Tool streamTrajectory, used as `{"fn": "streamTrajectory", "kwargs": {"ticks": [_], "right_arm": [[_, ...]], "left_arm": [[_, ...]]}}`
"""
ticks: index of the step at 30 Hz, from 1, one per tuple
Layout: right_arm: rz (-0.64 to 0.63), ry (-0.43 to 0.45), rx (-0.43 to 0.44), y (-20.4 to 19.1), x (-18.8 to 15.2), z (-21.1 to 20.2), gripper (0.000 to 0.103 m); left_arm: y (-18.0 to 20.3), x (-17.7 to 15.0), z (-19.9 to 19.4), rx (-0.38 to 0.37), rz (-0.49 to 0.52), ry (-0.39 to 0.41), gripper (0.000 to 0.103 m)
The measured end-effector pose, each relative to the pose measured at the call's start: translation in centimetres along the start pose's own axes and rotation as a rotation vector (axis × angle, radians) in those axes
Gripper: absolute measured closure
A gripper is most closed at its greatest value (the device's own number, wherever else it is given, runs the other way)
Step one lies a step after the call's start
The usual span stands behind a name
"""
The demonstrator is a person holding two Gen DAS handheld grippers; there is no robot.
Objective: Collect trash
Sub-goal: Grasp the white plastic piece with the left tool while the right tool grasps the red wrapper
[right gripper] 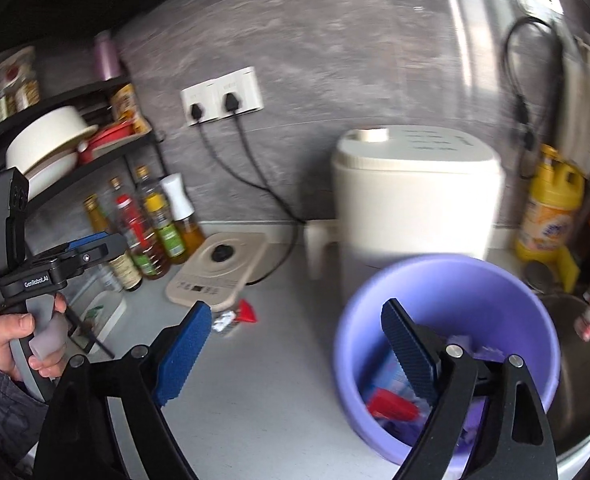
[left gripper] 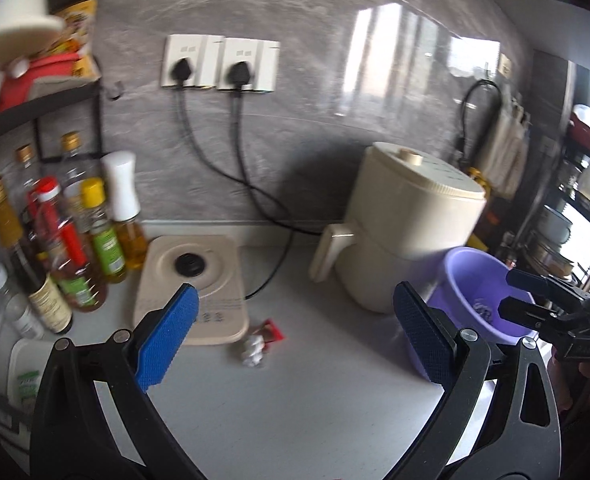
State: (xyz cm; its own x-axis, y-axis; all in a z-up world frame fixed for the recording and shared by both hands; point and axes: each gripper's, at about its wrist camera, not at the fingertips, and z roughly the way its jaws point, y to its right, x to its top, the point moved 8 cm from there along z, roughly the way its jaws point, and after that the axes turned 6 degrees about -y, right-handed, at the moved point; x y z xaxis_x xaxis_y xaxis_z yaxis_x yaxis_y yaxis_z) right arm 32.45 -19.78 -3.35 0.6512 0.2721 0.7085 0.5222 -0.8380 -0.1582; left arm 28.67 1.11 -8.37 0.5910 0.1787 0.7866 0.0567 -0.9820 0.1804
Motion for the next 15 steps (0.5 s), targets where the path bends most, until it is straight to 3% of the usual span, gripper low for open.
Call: {"fn": "streamTrajectory", "kwargs": {"ticks": [9,15], "right_arm": [[-0.107,-0.051,0.070,-3.6,0.4,2.8,0.020],[-0.164,-0.096,0.089,-5.0,0.0,5.0,0.024]], "left_arm": [[-3.6,-1.7,-0.2,0.059,-0.069,-0.014,0.008],[-4.8,-3.0,1.7,0.069,-0.102,-0.056,0.021]]}}
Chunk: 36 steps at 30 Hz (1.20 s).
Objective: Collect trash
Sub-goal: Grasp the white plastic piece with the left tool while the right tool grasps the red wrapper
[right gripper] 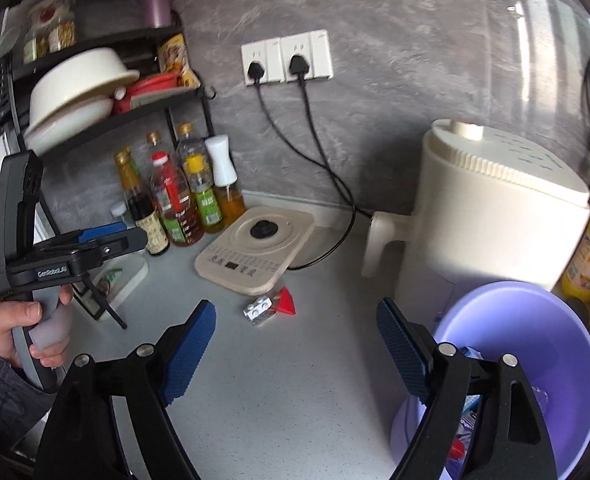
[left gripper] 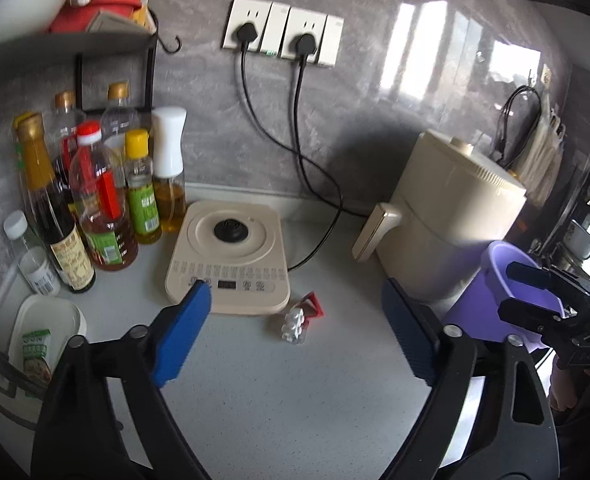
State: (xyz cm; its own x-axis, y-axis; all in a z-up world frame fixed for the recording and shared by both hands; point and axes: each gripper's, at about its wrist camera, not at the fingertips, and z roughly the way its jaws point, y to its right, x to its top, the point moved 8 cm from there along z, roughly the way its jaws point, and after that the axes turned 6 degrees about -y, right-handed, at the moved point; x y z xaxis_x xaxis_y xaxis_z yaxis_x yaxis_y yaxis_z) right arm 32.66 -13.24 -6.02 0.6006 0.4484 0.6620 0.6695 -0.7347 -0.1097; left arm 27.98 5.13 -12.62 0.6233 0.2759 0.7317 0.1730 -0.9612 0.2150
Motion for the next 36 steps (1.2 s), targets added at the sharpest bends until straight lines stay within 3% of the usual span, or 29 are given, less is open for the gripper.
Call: {"fn": "streamTrajectory", "kwargs": {"ticks": [11,18,28,34,36], "right_arm": [[-0.059,-0.079,0.042,-1.5,0.2,5.2,0.030],[-0.020,-0.159,0.045,-1.3,-0.3,9.7,0.042],[0.028,-0.233,0.037,0.2,-1.5,13.3,0.044],[0.049,-0.249,0.032,0.9,-1.8,14.2,0.044],[0.051,-0.254,0.031,1.0,-1.8,14.5,0.044]], "left_arm": [[-0.7,-1.4,5.5,-0.028,-0.026,-0.080,0.040],[-1.2,-2.9,10.2,-0.058,-0.052,-0.172,0.055],[-1.5,-4.9,15.4,-0.085,-0.049,-0.280,0.061],[-1.2,-6.3,18.3,-0.063,-0.014,-0.340,0.063],[-1.4,-6.8,19.0,-0.059,-0.020,-0.362,0.077]]}}
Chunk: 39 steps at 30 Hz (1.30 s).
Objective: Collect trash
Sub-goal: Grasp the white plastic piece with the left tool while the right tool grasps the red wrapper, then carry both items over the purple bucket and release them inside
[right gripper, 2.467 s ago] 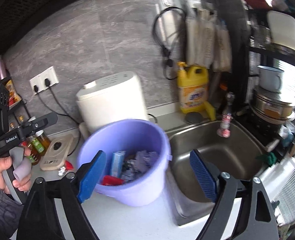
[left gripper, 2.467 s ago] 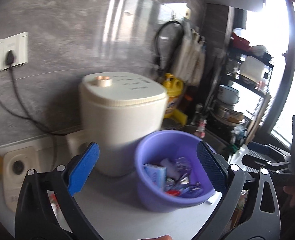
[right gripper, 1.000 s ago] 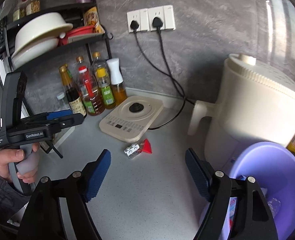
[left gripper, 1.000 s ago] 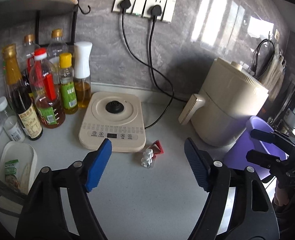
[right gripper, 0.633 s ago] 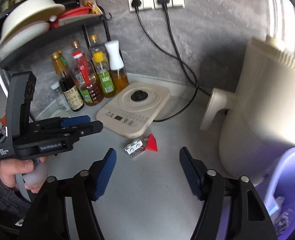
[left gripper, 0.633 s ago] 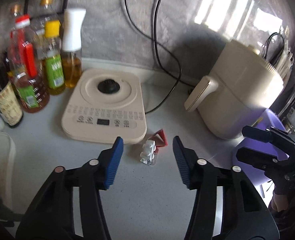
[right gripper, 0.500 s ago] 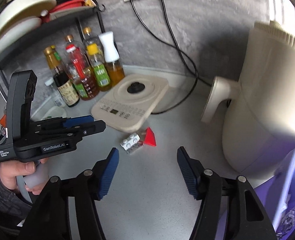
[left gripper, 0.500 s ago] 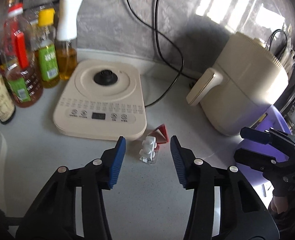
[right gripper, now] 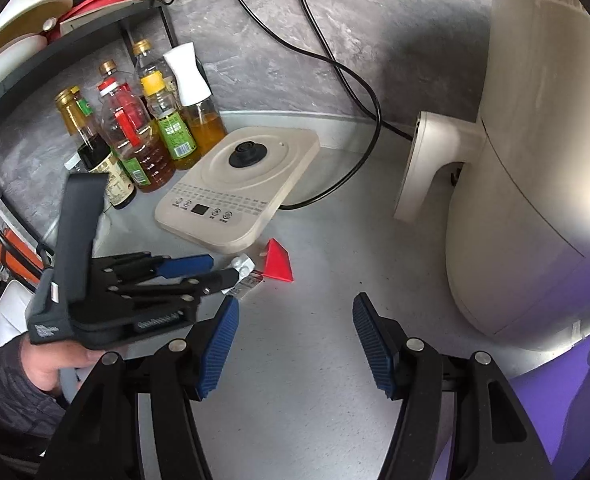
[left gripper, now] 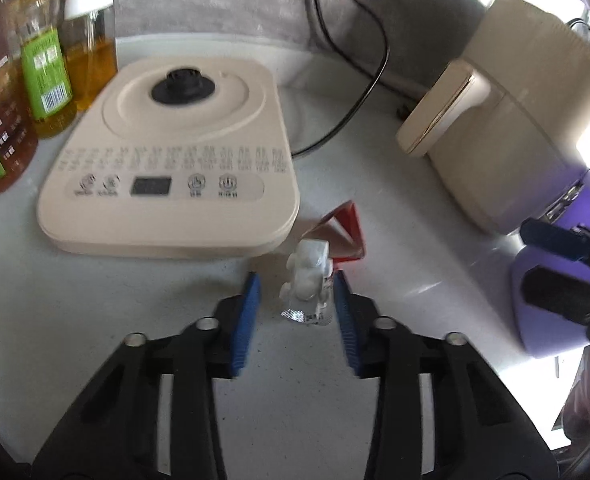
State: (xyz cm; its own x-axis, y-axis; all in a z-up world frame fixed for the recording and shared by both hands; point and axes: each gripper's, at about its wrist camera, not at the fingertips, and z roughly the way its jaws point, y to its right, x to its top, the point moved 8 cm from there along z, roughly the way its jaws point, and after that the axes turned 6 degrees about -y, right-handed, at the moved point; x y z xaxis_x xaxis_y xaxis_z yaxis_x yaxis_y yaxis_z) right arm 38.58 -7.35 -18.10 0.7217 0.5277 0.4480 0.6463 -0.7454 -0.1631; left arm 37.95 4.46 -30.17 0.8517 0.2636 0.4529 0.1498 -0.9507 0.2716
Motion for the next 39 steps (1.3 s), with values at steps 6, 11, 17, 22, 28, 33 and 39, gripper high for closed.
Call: {"fn": "streamTrajectory", "kwargs": {"ticks": [6,11,17,22,28,33,39], "right_arm": [[-0.008,-0.011,0.003,-0.2,0.3,0.8,0.044],[-0.014,-0.024,0.024,-0.7,0.9,1.9,0.044],[-0.027,-0.052,0.061,-1.9,1.9,4.2,0.044],[-0.027,-0.092,0.073,-2.6,2.7,7.1,0.050],[-0.033,-0.129,0.061,-2.3,3.3,10.3,0.058],[-0.050,-0.139,0.067,-2.1,3.0,10.1,0.097],[-0.031,-0.067,0.084,-2.0,2.6,5.0,0.097]], "left_arm": [[-0.2,-0.7,-0.7,0.001,-0.001,0.008,0.079],[-1.9,-1.6,-2.5,0.027,-0.044,0.020,0.079],[-4.3,-2.4,-4.5,0.054,-0.104,0.047,0.079],[-5.9,-3.2,-5.5,0.075,-0.144,0.065,0.079],[-7.0,-3.8,-5.8,0.082,-0.179,0.065,0.079],[-6.0,-2.6,-6.8,0.077,-0.153,0.096,0.079],[-3.3,-0.7,-8.8,0.063,-0.090,0.151,0.079]]}}
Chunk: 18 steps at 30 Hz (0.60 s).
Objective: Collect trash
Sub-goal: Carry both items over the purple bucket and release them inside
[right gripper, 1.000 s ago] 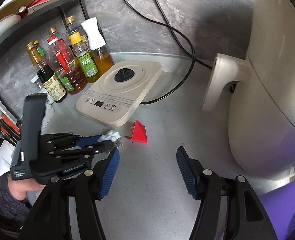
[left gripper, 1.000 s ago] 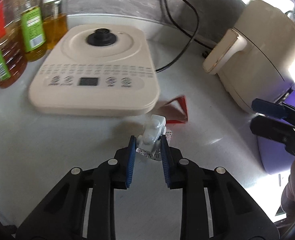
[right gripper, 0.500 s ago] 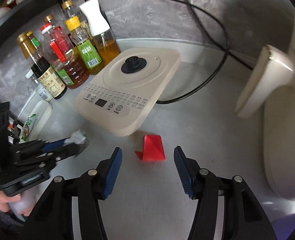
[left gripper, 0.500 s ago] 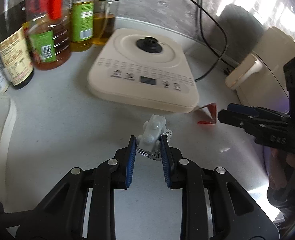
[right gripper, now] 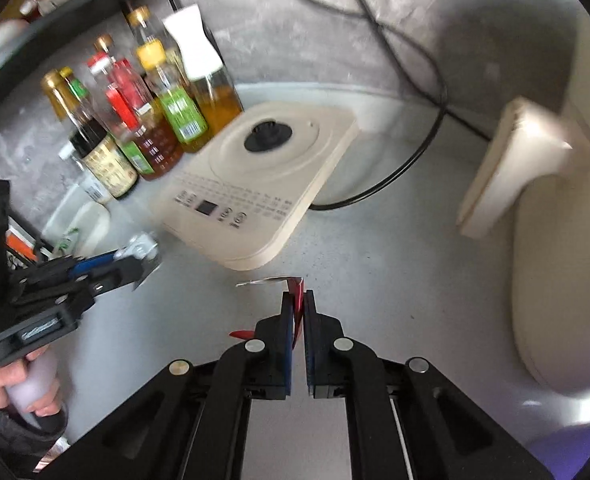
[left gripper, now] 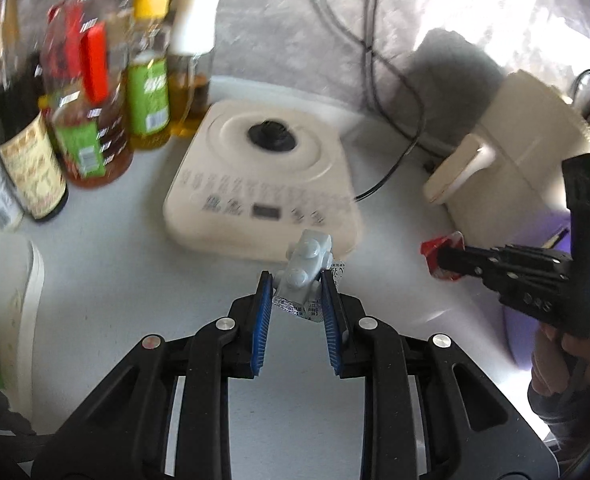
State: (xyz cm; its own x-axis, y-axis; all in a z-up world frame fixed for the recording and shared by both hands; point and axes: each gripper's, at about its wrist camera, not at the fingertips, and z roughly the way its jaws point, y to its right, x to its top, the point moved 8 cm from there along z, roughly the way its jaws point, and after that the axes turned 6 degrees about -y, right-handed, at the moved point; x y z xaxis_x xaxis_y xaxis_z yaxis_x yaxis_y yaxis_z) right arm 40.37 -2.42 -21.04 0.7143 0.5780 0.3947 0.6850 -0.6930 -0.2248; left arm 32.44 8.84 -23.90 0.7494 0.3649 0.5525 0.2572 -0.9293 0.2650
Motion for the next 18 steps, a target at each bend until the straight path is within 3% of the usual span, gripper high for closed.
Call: {"fn": "streamTrajectory", "kwargs": {"ticks": [9,18], "right_arm": [[0.011,0.167,-0.017,-0.7,-0.7,-9.4,0.097],[0.100,0.313,-0.098,2.6,-2.9,-17.8,0.097]], "left_arm": [[5.8,1.2,-4.3,-0.060,0.112,0.070,0.079],[12.6,2.1,-6.7,-0.133,0.249,0.105,0.079]]}}
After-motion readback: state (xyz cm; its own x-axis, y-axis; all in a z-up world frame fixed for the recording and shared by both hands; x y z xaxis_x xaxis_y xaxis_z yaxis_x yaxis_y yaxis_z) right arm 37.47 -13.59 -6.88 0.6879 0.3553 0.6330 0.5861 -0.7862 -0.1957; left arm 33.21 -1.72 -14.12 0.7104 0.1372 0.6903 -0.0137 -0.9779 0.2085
